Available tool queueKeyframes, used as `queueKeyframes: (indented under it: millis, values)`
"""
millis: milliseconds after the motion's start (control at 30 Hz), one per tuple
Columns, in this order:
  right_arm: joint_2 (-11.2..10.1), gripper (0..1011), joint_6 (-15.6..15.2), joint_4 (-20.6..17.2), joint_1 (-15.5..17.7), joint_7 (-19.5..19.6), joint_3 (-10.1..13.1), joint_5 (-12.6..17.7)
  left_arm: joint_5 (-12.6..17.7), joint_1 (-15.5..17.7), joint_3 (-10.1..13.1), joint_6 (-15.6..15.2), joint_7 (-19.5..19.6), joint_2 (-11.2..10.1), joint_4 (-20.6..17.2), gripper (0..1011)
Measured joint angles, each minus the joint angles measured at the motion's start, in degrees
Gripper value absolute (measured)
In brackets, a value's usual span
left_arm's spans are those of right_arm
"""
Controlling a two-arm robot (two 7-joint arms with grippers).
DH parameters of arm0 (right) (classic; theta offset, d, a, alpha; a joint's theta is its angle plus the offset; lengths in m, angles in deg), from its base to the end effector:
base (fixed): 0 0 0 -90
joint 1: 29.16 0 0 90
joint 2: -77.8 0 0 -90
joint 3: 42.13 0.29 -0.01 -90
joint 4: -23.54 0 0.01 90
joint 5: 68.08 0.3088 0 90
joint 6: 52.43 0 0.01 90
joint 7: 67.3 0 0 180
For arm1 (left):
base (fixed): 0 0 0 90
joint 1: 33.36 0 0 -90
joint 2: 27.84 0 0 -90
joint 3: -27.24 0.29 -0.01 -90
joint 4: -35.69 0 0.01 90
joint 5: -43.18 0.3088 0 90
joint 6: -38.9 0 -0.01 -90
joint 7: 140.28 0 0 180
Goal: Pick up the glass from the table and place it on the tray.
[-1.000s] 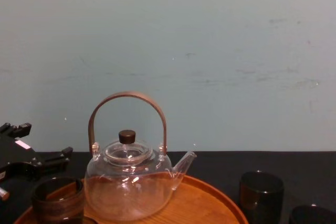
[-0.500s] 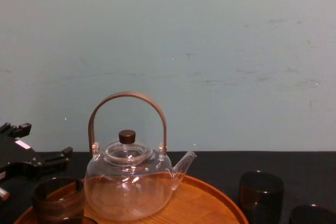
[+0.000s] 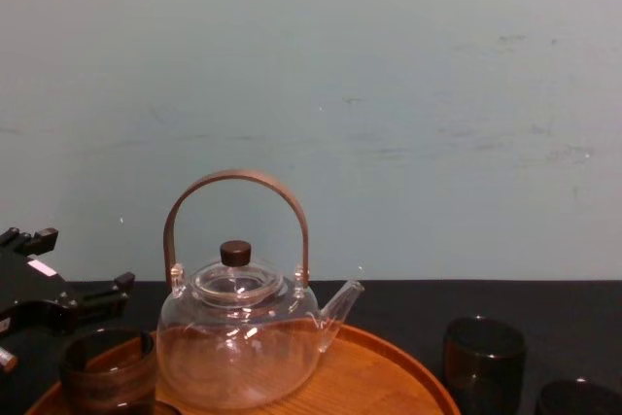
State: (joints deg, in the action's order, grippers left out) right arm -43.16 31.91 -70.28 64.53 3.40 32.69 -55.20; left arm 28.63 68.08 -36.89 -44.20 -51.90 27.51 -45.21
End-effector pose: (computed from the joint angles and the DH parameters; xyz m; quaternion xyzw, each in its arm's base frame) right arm 0.2983 -0.0699 -0.3041 -0.1822 -0.0086 -0.4559 0.8711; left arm 0.3581 0.0827 -0.3022 0.1415 -0.1325 0.5799 0.7913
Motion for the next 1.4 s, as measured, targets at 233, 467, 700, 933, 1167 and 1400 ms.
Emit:
queueKeyframes:
  millis: [233, 467, 700, 933, 1167, 1400]
  values:
    - [1.4, 1002, 0.1, 1.9, -1.3, -1.1, 0.0, -0.8, 0.0, 0.0, 0.0, 0.0, 0.0, 0.0, 0.0, 1001]
    - [2.4, 1002, 0.2, 3.2, -2.2, -1.4, -0.4, -1.5, 0.0, 0.0, 0.0, 0.0, 0.0, 0.0, 0.0, 1002]
    - [2.2, 1002, 0.3, 3.0, -2.1, -1.3, -0.3, -1.4, 0.0, 0.0, 0.0, 0.0, 0.0, 0.0, 0.0, 1002]
    - [2.7, 1002, 0.4, 3.6, -2.3, -1.9, -0.2, -1.3, 0.0, 0.0, 0.0, 0.0, 0.0, 0.0, 0.0, 1002]
    - [2.8, 1002, 0.4, 3.7, -2.3, -2.0, -0.1, -1.3, 0.0, 0.0, 0.0, 0.0, 0.0, 0.0, 0.0, 1001]
    - [2.8, 945, 0.4, 3.6, -2.3, -2.0, -0.1, -1.2, 0.0, 0.0, 0.0, 0.0, 0.0, 0.0, 0.0, 1001]
